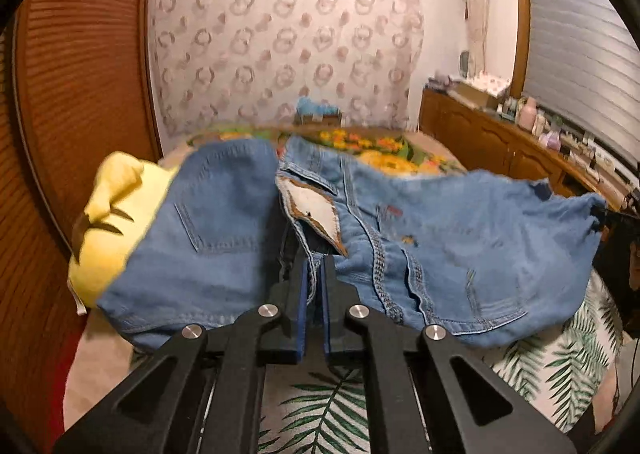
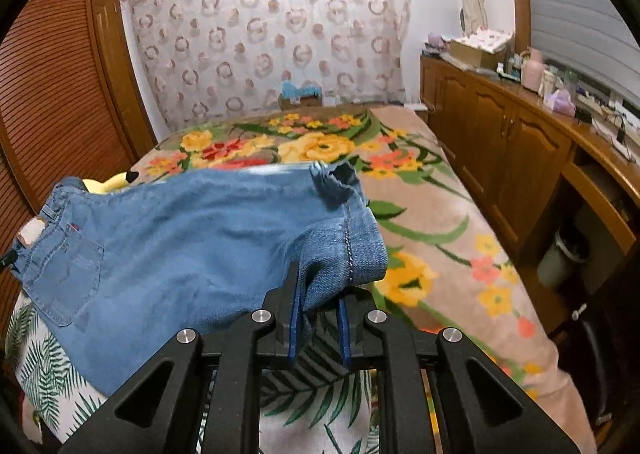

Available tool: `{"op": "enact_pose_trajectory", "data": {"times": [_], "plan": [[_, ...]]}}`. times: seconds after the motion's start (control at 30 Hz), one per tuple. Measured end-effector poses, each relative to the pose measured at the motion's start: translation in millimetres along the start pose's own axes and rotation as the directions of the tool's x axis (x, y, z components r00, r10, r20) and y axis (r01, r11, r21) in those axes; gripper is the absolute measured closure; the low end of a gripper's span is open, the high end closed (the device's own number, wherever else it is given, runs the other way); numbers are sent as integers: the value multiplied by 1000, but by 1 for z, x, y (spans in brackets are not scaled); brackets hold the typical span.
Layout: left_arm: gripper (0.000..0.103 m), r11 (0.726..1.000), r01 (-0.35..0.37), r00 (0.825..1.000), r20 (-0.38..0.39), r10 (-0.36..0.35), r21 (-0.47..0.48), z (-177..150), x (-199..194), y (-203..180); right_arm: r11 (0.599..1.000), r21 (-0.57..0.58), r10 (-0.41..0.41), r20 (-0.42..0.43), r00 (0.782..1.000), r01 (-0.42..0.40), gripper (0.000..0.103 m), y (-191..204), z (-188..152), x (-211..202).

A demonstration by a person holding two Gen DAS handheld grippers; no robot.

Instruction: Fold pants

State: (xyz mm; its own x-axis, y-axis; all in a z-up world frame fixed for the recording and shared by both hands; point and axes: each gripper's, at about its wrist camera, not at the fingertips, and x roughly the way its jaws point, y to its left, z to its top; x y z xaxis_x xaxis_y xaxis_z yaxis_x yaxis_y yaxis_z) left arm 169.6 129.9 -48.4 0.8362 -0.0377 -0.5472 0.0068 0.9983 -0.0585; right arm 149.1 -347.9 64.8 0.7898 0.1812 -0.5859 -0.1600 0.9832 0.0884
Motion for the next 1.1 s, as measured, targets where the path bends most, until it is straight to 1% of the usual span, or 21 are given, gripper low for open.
{"op": "enact_pose_trajectory", "data": {"times": [0.13,0.2,0.23,0.27,0.3,0.37,0.47,0.57,0.63,0.7,0.77,0.87,0.97,1.1], "plan": [[97,1000,-3,1000,19,3,12,6,-13,1,999,-38,-6,34,999,8,90,4,-8,-12],[99,1000,1,999,37,-1,14,6,-24,0,999,-53,-4,50,999,7,90,5,-11,-18],[100,1000,-21,998,59,20,19,7,-31,0,998,-59,0,59,998,4,91,6,-14,-22],[100,1000,-13,997,72,12,16,8,-38,0,998,-64,0,74,997,5,91,6,-18,-28],[100,1000,10,998,69,-11,9,9,-43,1,998,-66,0,85,996,6,91,7,-21,-34],[100,999,5,997,75,-7,33,8,-51,-2,998,-68,9,102,995,-2,91,7,-28,-45],[100,998,20,998,53,-23,58,0,-51,-10,996,-86,4,115,993,6,91,9,-41,-56],[100,998,8,999,50,-12,63,-6,-47,-13,994,-107,-15,103,995,26,91,13,-51,-52],[100,999,4,998,67,-7,49,-6,-52,-12,994,-100,-22,101,995,32,91,11,-58,-50],[100,999,7,997,80,-10,37,-5,-58,-9,995,-95,-15,106,994,25,91,11,-59,-53],[100,999,-3,996,90,-1,50,-1,-60,-9,994,-108,-21,104,994,33,91,15,-58,-53],[100,999,-15,993,114,10,43,1,-66,-6,994,-106,-21,116,993,33,91,17,-49,-54],[100,1000,-16,990,143,13,23,1,-79,-2,994,-102,-10,134,991,24,91,16,-45,-63],[100,1000,-25,982,185,21,17,2,-103,3,992,-127,-2,163,987,23,91,18,-46,-78]]}}
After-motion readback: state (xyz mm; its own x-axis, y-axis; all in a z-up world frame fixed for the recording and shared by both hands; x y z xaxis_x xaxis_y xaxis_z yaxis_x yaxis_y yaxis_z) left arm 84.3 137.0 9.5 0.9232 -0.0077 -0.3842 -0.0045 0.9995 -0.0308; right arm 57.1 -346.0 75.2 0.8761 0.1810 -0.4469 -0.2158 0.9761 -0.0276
